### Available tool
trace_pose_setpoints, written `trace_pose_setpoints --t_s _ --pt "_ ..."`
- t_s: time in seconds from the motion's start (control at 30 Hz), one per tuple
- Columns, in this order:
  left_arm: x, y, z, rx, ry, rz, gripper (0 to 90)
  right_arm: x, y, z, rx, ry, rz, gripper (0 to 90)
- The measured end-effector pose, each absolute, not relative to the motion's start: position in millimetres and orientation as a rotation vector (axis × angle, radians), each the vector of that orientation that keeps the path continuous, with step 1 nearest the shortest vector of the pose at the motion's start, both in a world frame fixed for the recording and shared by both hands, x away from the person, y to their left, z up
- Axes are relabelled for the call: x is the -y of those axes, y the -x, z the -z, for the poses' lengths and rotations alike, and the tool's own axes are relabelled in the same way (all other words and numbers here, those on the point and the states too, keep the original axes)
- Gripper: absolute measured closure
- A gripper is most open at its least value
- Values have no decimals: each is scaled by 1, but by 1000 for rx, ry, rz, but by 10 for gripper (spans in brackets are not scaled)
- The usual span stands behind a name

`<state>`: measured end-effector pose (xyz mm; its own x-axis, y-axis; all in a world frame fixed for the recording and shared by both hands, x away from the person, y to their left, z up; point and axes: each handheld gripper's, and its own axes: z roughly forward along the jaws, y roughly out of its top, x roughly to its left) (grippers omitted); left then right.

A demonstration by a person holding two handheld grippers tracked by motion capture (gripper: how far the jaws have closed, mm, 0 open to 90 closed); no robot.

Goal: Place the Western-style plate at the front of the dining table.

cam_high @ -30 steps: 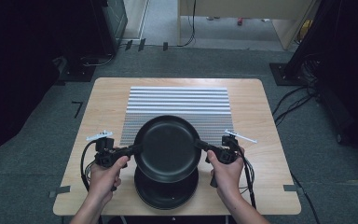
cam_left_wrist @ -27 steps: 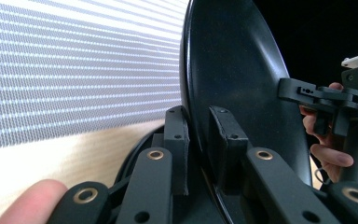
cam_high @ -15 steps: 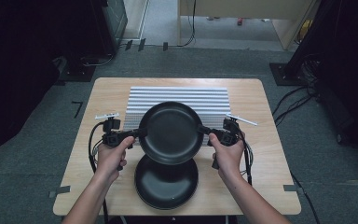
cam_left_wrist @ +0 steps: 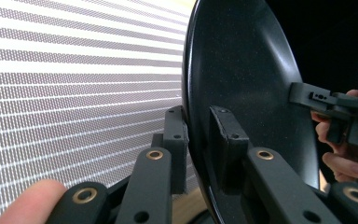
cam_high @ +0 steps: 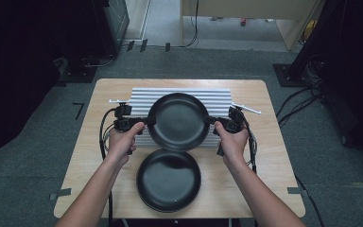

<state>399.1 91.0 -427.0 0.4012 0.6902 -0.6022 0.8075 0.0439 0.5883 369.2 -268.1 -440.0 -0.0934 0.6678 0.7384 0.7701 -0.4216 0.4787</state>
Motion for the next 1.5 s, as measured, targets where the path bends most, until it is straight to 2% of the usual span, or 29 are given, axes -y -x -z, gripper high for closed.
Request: trace_pose_setpoints --t_s 0.53,0.87,1.5 --pt "-69 -448 454 -1436 -1685 184 777 282 -416 473 1566 2113 1497 835" --pt "-72 -475 479 -1549 -1637 228 771 272 -438 492 1539 2187 1464 839" --pt "-70 -493 501 -1644 -1615 240 763 267 -463 513 1535 2248 1389 834"
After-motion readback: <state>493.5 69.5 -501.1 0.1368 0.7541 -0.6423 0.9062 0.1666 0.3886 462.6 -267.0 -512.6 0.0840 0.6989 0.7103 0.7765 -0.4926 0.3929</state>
